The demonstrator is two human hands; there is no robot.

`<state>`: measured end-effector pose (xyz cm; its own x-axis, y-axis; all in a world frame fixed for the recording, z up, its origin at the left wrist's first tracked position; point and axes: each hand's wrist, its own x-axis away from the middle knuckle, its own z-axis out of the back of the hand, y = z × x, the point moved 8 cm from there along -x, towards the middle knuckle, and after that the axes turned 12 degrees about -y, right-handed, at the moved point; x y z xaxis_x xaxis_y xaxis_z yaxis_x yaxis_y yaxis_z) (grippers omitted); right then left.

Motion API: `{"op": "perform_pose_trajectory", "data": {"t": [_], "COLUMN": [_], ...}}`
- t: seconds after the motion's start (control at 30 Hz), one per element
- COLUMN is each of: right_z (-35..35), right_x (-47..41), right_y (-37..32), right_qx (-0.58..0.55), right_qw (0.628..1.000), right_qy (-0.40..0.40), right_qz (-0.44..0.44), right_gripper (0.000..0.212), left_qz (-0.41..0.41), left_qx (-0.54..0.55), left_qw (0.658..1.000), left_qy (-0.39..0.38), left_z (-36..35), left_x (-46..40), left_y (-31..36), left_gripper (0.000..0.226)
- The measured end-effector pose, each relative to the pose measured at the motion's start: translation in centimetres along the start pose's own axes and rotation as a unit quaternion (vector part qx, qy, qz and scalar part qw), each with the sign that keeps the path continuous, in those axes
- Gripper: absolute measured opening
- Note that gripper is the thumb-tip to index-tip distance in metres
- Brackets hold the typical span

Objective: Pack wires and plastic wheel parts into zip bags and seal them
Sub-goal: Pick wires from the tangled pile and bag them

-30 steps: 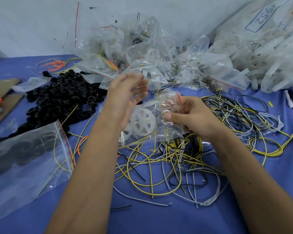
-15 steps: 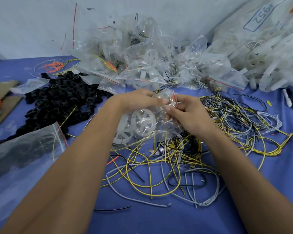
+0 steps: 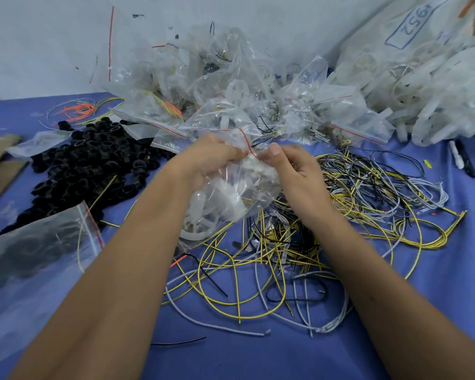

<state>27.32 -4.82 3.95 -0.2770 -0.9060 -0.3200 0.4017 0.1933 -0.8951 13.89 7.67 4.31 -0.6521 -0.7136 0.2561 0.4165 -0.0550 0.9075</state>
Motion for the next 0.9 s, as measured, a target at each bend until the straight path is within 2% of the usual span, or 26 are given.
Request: {"op": "perform_pose_trajectory", "data": {"t": [0.03, 0.1, 0.13, 0.2, 0.3, 0.43, 0.5, 0.53, 0.6, 0.63, 0.73, 0.83, 0.9], "right_z": [-0.3, -1.2, -1.9, -3.7, -5.8, -5.6, -4.6, -3.7, -2.1, -1.9, -2.0, -1.8, -1.6], "right_x": [-0.1, -0.1, -0.1, 0.2, 1.0, 1.1, 0.9, 0.7, 0.2, 0.1, 0.0, -0.2, -0.3], "right_y": [0.2, 0.5, 0.7, 0.8, 0.5, 0.7, 1.2, 1.2, 0.5, 0.3, 0.4, 0.8, 1.0], "right_qx": [-0.036, -0.147, -0.217, -0.316, -0.350, -0.376, -0.351, -0.293, -0.124, -0.079, -0.078, -0.057, -0.026], "right_qw": [0.999, 0.987, 0.973, 0.936, 0.901, 0.882, 0.899, 0.928, 0.979, 0.986, 0.989, 0.995, 0.997], "right_qy": [-0.011, -0.038, -0.059, -0.128, -0.218, -0.229, -0.185, -0.161, -0.131, -0.128, -0.115, -0.074, -0.052], "right_qz": [-0.011, -0.042, -0.059, -0.091, -0.136, -0.169, -0.184, -0.167, -0.096, -0.069, -0.048, -0.048, -0.055], "right_gripper": [0.031, 0.052, 0.059, 0.060, 0.053, 0.049, 0.038, 0.029, 0.026, 0.024, 0.013, 0.018, 0.025], "left_qz": [0.002, 0.012, 0.021, 0.030, 0.035, 0.045, 0.057, 0.067, 0.076, 0.069, 0.006, -0.058, -0.080], "left_qx": [0.031, 0.087, 0.120, 0.185, 0.299, 0.377, 0.393, 0.394, 0.398, 0.400, 0.398, 0.450, 0.455], "left_qw": [0.999, 0.995, 0.992, 0.982, 0.953, 0.924, 0.917, 0.916, 0.913, 0.913, 0.915, 0.889, 0.883], "left_qy": [0.015, 0.040, 0.041, 0.032, 0.027, 0.052, 0.042, 0.039, 0.047, 0.051, 0.058, 0.063, 0.087], "left_z": [0.4, 1.2, 1.2, 1.0, 0.2, 0.4, 0.1, -0.1, -0.4, -0.4, -0.2, 0.4, 1.0], "left_x": [0.3, 0.9, 1.2, 1.9, 2.7, 3.3, 3.4, 3.5, 3.8, 3.9, 3.8, 3.9, 3.8], "left_y": [0.1, 0.4, 0.5, 1.0, 1.9, 1.0, -0.4, -1.3, -3.4, -4.2, -6.0, -6.8, -7.2], "left_gripper": [0.010, 0.010, 0.016, 0.021, 0.017, 0.011, 0.016, 0.016, 0.016, 0.016, 0.030, 0.056, 0.054]}}
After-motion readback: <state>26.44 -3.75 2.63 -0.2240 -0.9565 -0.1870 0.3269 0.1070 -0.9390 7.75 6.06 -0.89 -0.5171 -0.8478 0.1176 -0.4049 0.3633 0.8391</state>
